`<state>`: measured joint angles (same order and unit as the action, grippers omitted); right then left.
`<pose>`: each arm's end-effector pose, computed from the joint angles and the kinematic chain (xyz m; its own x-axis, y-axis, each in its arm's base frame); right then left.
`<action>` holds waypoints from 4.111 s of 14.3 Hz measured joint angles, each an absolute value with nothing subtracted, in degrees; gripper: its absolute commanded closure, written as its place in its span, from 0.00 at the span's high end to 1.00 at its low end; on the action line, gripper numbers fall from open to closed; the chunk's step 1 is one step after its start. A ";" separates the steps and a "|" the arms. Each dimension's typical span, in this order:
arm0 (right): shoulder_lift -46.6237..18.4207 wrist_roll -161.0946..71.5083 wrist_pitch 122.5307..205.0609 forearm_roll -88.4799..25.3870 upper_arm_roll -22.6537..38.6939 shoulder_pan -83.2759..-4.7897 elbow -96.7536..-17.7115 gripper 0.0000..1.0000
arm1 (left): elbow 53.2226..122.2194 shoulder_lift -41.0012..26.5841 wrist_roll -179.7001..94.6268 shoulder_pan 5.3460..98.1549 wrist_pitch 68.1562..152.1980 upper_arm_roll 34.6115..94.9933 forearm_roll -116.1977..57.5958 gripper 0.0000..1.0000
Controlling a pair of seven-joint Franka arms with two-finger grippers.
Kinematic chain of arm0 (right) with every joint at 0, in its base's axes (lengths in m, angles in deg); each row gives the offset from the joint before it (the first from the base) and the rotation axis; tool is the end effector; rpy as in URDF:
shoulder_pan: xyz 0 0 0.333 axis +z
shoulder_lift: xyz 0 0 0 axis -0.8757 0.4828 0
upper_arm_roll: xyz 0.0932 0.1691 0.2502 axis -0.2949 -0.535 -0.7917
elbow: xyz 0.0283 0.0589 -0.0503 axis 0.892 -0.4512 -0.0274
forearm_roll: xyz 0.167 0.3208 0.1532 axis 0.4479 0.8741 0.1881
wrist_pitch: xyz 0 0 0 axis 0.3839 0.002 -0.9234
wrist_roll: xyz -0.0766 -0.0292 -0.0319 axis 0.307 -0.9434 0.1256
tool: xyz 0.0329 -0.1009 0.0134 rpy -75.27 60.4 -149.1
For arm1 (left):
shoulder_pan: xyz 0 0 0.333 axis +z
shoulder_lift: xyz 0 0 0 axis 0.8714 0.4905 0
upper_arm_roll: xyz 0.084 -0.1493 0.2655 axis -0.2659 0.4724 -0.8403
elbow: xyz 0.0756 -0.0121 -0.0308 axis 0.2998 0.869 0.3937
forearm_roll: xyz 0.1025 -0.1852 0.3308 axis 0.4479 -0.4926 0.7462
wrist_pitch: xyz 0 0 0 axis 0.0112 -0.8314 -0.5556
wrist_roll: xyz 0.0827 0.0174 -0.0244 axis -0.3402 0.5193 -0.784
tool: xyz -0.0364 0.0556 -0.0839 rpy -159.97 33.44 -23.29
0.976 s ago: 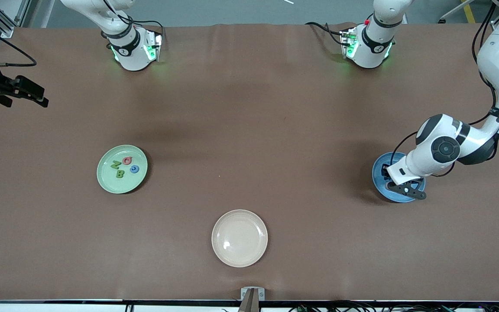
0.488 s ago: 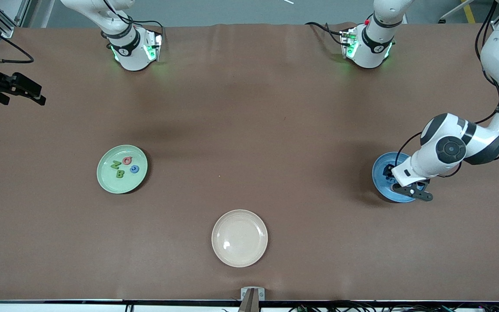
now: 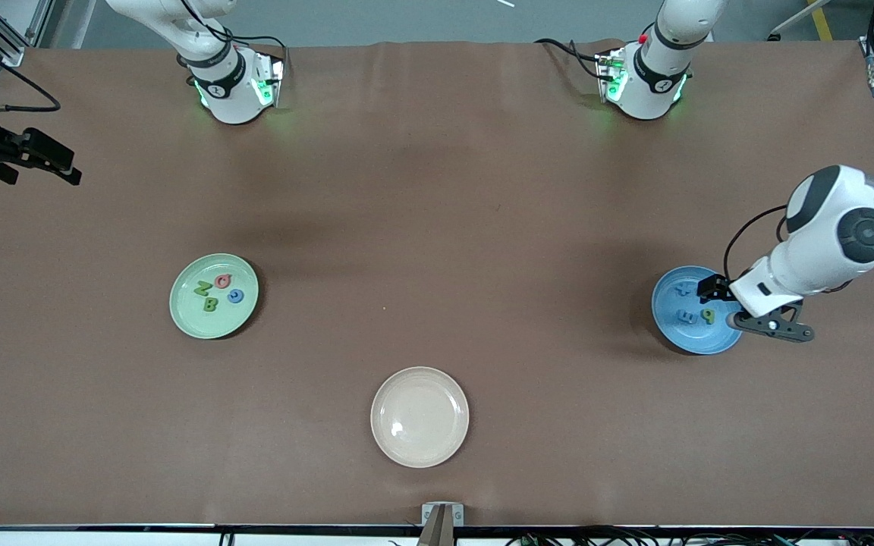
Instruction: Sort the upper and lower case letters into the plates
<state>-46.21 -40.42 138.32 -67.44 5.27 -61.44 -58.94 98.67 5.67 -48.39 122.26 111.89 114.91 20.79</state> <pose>0.5046 -0.0264 0.6173 0.9986 -0.0402 -0.0352 -0.0411 -0.9988 -0.0256 0.6049 0.0166 0.3192 0.9766 -0.2145 -0.0129 -0.2144 -0.9767 0.0042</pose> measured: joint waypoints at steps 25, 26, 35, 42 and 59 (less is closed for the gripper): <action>-46.22 -40.47 137.76 -67.44 5.16 -61.38 -59.93 1.00 | 87.20 -28.14 -37.72 122.82 97.11 110.42 -13.47 1.00; -46.22 -40.47 137.76 -67.44 5.15 -61.37 -59.98 1.00 | 86.18 -28.90 -37.80 122.72 97.08 110.92 -13.48 1.00; -46.22 -40.55 137.76 -67.44 4.91 -61.29 -60.00 1.00 | 84.35 -31.65 -37.89 122.73 96.47 108.81 -17.47 1.00; -46.22 -42.24 137.52 -67.49 5.02 -61.36 -60.02 1.00 | 83.52 -31.08 -37.77 120.74 95.46 105.12 -17.87 1.00; -46.22 -42.24 136.66 -67.50 5.18 -61.38 -60.03 1.00 | 81.95 -31.14 -37.70 60.34 92.56 45.90 -18.04 1.00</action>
<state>-46.22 -42.24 136.66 -67.50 5.18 -61.38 -60.03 81.95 -31.14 -37.70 60.34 92.56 45.90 -18.04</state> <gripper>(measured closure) 0.000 0.000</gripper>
